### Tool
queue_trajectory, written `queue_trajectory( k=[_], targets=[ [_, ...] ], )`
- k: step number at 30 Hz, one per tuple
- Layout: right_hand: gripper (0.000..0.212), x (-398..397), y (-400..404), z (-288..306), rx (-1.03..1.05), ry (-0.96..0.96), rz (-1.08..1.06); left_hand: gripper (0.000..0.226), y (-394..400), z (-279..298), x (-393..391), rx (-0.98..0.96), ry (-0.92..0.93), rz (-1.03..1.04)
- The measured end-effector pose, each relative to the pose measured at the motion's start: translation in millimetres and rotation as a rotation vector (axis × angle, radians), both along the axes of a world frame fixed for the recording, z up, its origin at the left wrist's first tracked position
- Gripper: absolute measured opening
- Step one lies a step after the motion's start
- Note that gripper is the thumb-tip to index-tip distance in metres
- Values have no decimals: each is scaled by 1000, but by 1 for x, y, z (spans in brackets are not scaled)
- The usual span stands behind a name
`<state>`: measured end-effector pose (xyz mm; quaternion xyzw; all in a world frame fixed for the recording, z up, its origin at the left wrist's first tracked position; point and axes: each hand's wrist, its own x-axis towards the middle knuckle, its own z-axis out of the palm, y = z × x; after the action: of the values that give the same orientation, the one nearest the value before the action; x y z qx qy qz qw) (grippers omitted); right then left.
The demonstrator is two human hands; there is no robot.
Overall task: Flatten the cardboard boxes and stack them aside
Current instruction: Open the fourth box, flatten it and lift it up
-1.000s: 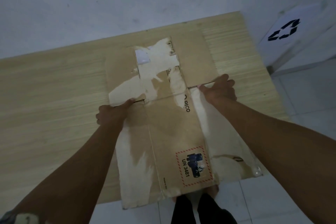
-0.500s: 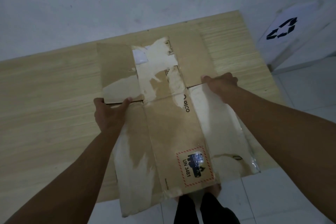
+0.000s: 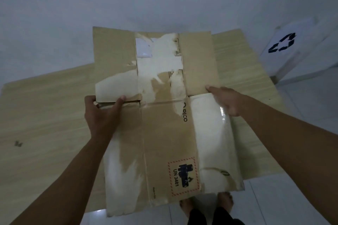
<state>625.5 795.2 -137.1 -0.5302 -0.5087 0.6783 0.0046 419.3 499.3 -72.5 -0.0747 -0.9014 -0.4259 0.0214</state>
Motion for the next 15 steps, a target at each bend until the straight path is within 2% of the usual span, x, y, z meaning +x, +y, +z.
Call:
queue_trajectory(
  k=[3, 5, 7, 10, 13, 15],
  targets=[
    [44, -3, -24, 10, 79, 92, 61, 67, -3, 11, 0, -57, -5, 1],
    [41, -7, -30, 17, 176, 127, 164, 67, 3, 12, -2, -116, -23, 4],
    [41, 4, -55, 48, 291, 126, 269, 64, -7, 35, 8, -90, -16, -55],
    [34, 6, -74, 45, 259, 15, 418, 56, 0, 28, 9, -179, -1, -101],
    [37, 17, -95, 43, 242, -21, 359, 52, 4, 32, 26, -188, 28, -153],
    [42, 23, -100, 42, 317, -11, 247, 52, 7, 39, 33, -147, 60, -164]
  ],
)
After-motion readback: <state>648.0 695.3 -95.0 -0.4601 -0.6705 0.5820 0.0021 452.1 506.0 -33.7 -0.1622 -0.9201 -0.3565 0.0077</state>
